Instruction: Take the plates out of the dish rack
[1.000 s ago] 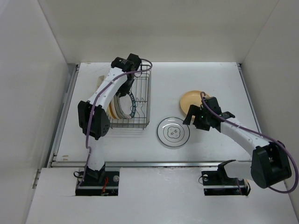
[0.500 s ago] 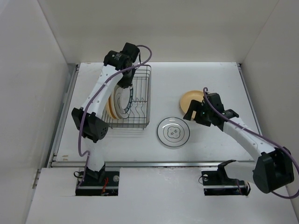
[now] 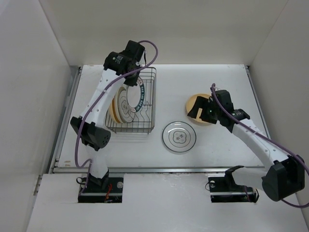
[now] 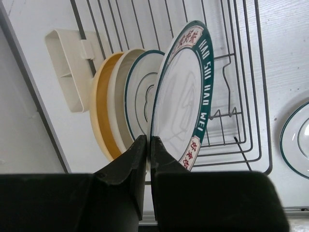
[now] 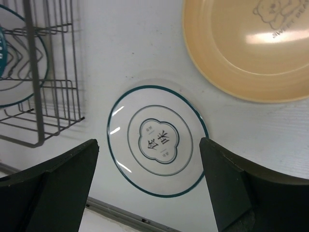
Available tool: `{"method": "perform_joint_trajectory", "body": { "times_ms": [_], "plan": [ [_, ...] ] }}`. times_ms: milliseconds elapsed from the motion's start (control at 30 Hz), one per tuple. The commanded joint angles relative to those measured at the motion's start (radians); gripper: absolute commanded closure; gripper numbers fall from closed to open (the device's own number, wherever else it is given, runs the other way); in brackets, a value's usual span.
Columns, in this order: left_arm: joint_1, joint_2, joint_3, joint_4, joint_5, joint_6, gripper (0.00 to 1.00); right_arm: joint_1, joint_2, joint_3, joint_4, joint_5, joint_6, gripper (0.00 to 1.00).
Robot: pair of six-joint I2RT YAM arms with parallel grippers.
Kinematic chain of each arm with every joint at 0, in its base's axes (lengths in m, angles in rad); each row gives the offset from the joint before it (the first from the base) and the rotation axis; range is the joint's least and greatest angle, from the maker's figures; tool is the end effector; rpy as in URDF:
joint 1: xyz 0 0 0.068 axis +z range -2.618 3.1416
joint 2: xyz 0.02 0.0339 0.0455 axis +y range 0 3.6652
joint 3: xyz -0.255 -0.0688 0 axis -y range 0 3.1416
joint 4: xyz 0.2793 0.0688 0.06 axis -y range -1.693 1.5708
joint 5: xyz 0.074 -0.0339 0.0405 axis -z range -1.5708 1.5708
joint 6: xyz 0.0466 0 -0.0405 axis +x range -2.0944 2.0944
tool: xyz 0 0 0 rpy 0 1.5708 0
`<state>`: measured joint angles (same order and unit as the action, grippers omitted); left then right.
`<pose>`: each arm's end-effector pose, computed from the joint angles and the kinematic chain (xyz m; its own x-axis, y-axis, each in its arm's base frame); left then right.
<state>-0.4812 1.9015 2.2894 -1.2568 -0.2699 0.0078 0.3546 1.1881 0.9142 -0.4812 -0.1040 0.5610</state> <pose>0.3740 -0.1813 0.4251 -0.6746 0.3607 -0.6441 0.2988 0.9312 0.2086 0.2773 0.1078 0.2498 -0.7657 0.2808 -0.5787 -0.0105 0.8941 0.4477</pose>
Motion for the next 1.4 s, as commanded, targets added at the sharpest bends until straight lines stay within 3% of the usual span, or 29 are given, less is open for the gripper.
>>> {"method": "perform_joint_trajectory", "body": {
  "times_ms": [0, 233, 433, 633, 733, 867, 933, 967, 1000, 1100, 1133, 1167, 1200, 1300, 1367],
  "plan": [
    [-0.005, -0.079, 0.044, 0.028, -0.015, 0.0, 1.0, 0.018, -0.008, 0.06, 0.07, -0.048, -0.016, 0.09],
    [-0.005, -0.111, 0.044, 0.06, 0.105, -0.009, 1.0, 0.041, 0.051, 0.051, 0.321, -0.299, 0.0, 0.1],
    [-0.005, -0.145, 0.035, 0.085, 0.386, -0.009, 1.0, 0.041, 0.137, 0.072, 0.573, -0.489, 0.072, 0.09],
    [-0.005, -0.154, -0.031, 0.085, 0.667, -0.009, 1.0, 0.041, 0.238, 0.083, 0.662, -0.533, 0.125, 0.1],
    [-0.005, -0.154, -0.054, 0.085, 0.713, -0.009, 1.0, 0.041, 0.252, 0.083, 0.688, -0.533, 0.125, 0.14],
    [-0.005, -0.154, -0.054, 0.085, 0.79, -0.009, 1.0, 0.041, 0.262, 0.065, 0.728, -0.533, 0.164, 0.43],
    [-0.005, -0.154, -0.064, 0.074, 0.799, 0.0, 1.0, 0.041, 0.272, 0.064, 0.766, -0.551, 0.177, 0.92],
    [-0.005, -0.154, -0.064, 0.074, 0.779, 0.0, 1.0, 0.041, 0.281, 0.064, 0.767, -0.551, 0.188, 0.92],
    [-0.005, -0.154, -0.064, 0.074, 0.756, 0.0, 1.0, 0.041, 0.281, 0.064, 0.767, -0.551, 0.188, 1.0],
    [-0.005, -0.154, -0.073, 0.074, 0.631, 0.0, 0.99, 0.041, 0.245, 0.028, 0.767, -0.531, 0.188, 1.0],
    [-0.005, -0.154, -0.073, 0.074, 0.592, 0.0, 0.91, 0.041, 0.229, 0.008, 0.767, -0.513, 0.198, 1.0],
    [-0.005, -0.154, -0.073, 0.074, 0.556, 0.01, 0.72, 0.041, 0.196, -0.003, 0.767, -0.513, 0.198, 1.0],
    [-0.005, -0.154, -0.083, 0.06, 0.493, 0.023, 0.6, 0.041, 0.177, -0.014, 0.767, -0.499, 0.209, 1.0],
    [-0.005, -0.154, -0.084, 0.042, 0.39, 0.023, 0.12, 0.023, 0.093, -0.043, 0.718, -0.467, 0.22, 1.0],
    [-0.005, -0.145, -0.094, 0.042, 0.275, 0.023, 0.05, -0.003, 0.047, -0.052, 0.594, -0.418, 0.211, 1.0]
  ]
}}
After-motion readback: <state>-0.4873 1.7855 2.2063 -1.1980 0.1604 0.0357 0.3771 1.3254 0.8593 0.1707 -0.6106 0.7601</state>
